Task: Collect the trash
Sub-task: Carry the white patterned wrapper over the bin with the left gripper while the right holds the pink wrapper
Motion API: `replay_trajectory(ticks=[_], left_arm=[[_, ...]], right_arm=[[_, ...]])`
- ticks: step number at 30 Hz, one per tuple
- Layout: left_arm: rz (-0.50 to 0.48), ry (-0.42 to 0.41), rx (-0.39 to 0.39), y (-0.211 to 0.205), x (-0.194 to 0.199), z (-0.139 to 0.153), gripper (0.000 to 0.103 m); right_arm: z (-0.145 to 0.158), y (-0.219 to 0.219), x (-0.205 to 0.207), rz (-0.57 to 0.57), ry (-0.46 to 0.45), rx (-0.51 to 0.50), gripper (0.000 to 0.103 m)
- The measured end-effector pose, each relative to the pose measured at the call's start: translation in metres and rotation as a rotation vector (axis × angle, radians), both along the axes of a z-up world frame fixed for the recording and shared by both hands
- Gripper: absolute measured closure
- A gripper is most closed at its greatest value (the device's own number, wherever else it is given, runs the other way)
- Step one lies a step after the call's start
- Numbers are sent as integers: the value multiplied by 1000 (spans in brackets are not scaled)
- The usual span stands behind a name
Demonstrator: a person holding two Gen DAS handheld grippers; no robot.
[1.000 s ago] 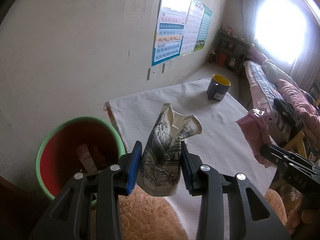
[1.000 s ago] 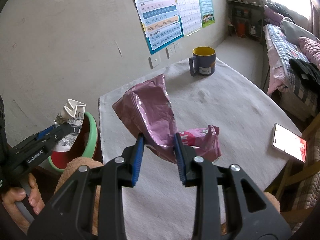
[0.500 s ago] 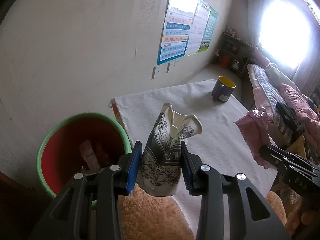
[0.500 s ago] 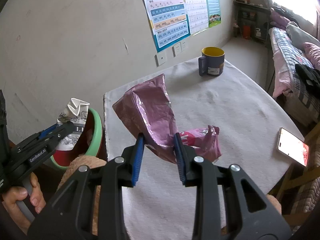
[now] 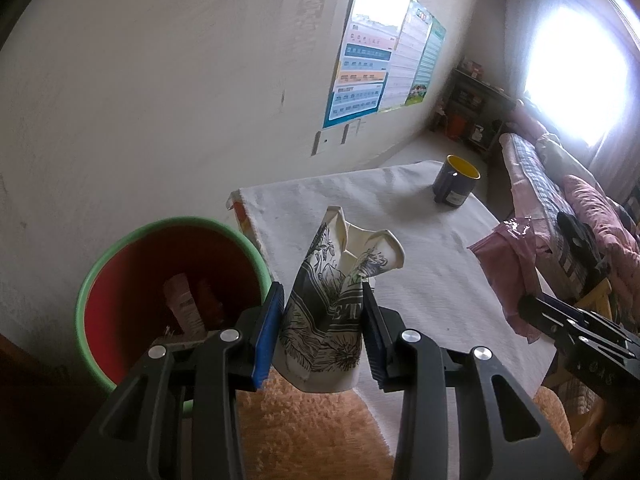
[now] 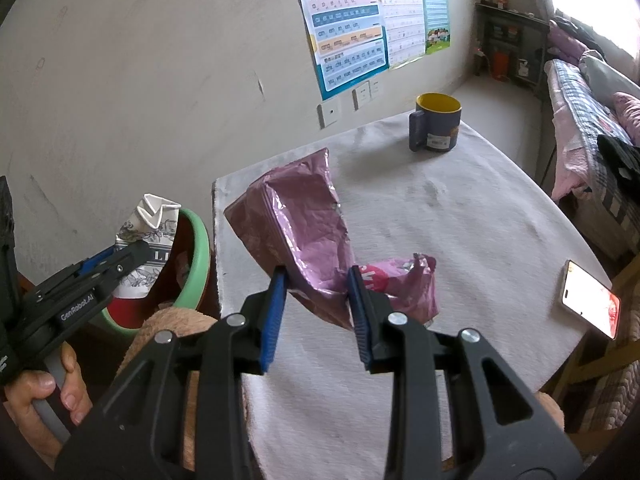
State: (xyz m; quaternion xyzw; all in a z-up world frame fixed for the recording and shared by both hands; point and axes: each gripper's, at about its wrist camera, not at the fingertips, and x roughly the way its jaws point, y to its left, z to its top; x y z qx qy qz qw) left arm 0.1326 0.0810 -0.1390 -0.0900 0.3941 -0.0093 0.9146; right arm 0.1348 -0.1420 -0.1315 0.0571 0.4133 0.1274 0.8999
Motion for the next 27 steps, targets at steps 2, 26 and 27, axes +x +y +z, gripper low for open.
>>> replay_trajectory(ticks=[2, 26, 27], left_arm=[[5, 1, -3, 1, 1, 0, 67], [122, 25, -35, 51, -5, -17, 67], [131, 29, -41, 55, -6, -19, 67]], right_arm=[[-1, 3, 0, 5, 0, -3, 73], [-9, 55, 11, 111, 38, -28, 73], [-10, 57, 12, 115, 45, -30, 73]])
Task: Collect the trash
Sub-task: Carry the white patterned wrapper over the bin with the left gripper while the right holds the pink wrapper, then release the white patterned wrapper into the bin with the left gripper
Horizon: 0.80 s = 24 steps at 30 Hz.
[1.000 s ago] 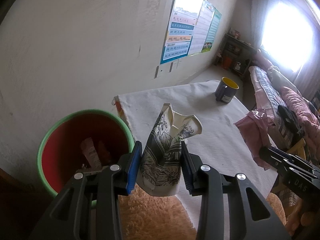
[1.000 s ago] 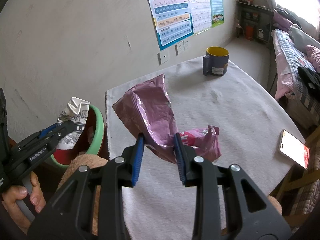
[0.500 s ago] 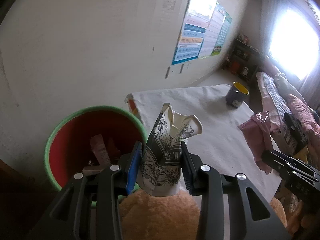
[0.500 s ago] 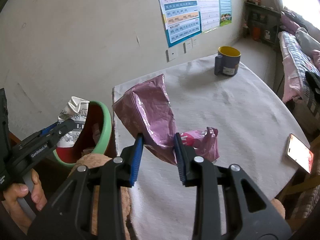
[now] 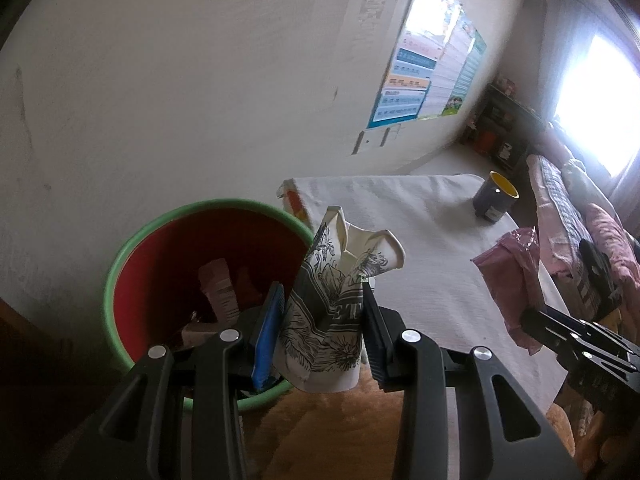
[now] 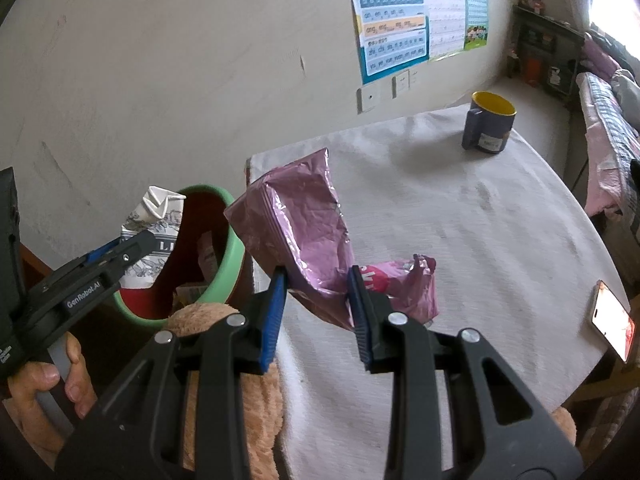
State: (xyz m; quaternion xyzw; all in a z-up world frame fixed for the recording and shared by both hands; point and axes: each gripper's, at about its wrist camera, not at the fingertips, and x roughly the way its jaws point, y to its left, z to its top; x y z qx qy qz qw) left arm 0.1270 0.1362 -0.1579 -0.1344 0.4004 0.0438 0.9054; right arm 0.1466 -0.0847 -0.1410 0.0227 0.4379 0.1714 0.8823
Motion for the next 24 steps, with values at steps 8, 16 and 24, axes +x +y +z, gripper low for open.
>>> replay_trajectory(ticks=[8, 16, 24], left_arm=[[50, 29, -4, 20, 1, -13, 67], [87, 57, 5, 32, 4, -24, 67], [105, 80, 14, 40, 5, -31, 67]], right_arm=[[-4, 26, 3, 46, 15, -5, 73], [1, 48, 11, 94, 9, 0, 73], [7, 72, 24, 134, 3, 28, 73]])
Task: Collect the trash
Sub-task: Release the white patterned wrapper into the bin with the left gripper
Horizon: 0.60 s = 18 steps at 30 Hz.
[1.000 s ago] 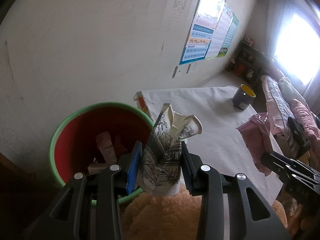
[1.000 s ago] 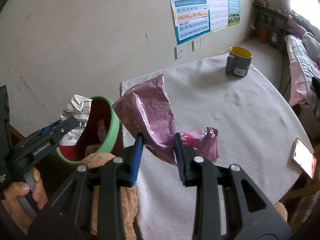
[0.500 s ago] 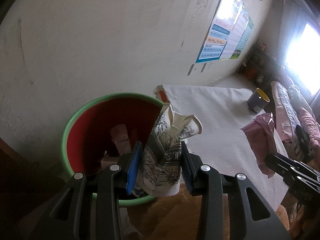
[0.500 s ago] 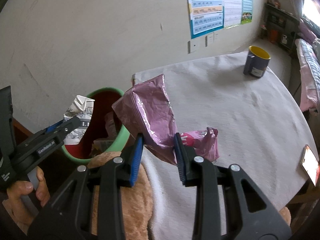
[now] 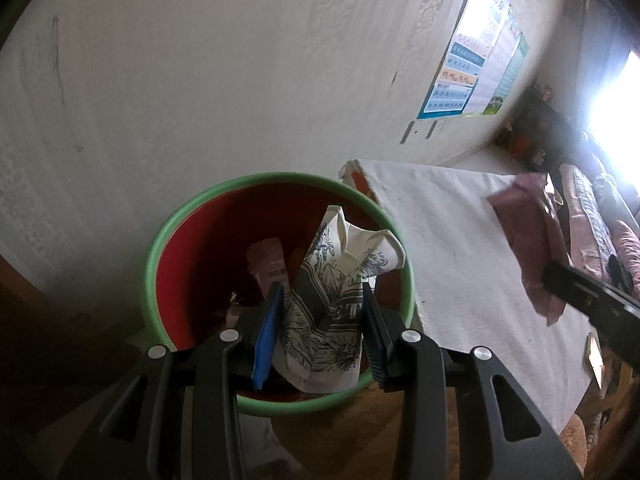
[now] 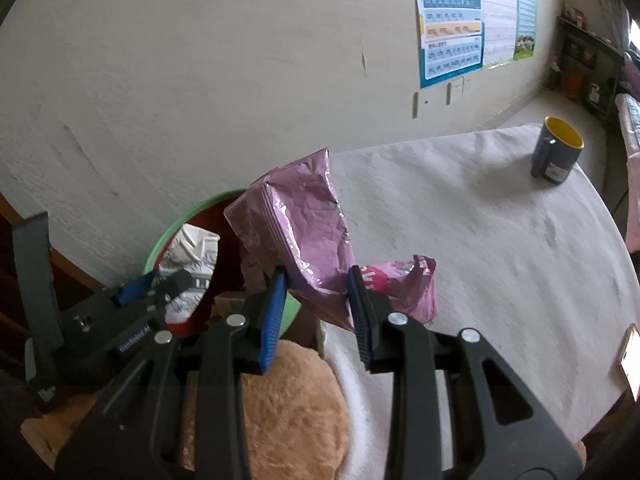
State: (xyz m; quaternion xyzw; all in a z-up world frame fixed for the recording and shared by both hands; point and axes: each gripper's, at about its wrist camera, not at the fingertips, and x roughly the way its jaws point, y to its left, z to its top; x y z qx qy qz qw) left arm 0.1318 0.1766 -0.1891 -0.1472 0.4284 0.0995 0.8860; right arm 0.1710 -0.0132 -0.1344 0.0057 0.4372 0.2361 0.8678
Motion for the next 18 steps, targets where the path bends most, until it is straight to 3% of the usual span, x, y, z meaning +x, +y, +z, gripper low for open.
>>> replay_trajectory(ticks=[18], left_arm=[[27, 36, 15, 16, 14, -17, 67]], right_arm=[[-13, 19, 17, 15, 35, 8, 73]])
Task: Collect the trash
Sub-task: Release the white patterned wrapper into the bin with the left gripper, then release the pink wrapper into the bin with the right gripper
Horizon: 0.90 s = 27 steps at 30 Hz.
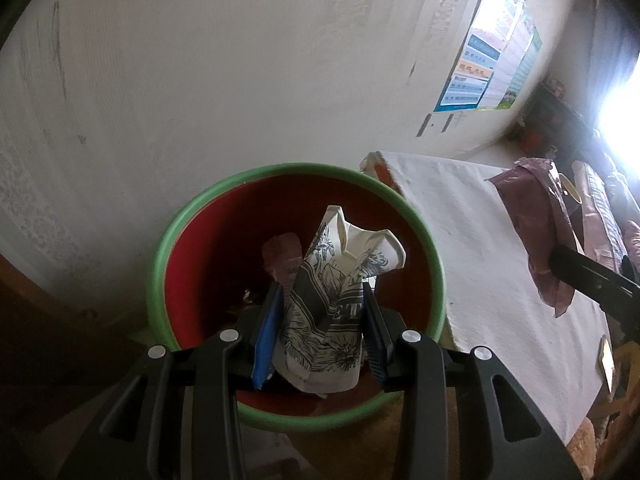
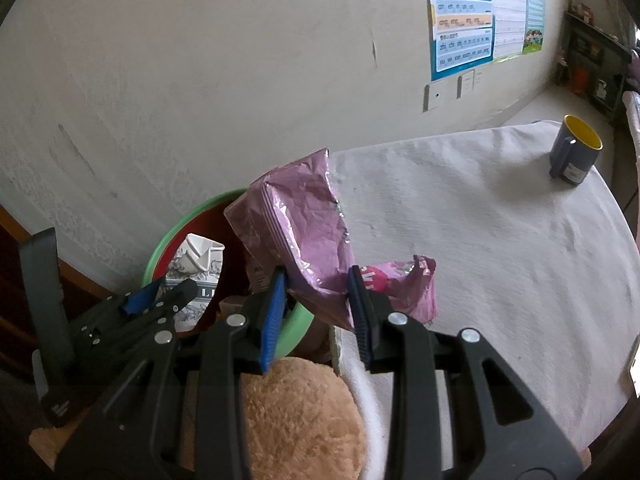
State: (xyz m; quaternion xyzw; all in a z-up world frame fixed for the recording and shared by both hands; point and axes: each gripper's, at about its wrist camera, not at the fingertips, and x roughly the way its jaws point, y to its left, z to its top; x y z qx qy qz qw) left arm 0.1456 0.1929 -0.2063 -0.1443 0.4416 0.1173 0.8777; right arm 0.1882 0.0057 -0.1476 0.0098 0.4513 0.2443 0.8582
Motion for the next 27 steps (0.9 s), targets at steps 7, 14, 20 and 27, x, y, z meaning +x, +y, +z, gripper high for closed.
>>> replay_trajectory(ticks=[7, 14, 20, 27], left_arm=[[18, 7, 2, 11, 5, -8, 68], [33, 17, -14, 22, 11, -17, 69], [66, 13, -5, 28, 3, -18, 67], [160, -27, -15, 41, -19, -13, 41]], right_arm=[[-3, 13, 7, 15, 9, -5, 73], [-5, 28, 13, 42, 10, -10, 73], [-5, 42, 18, 64, 2, -21, 73], [-16, 60, 19, 103, 25, -49, 71]])
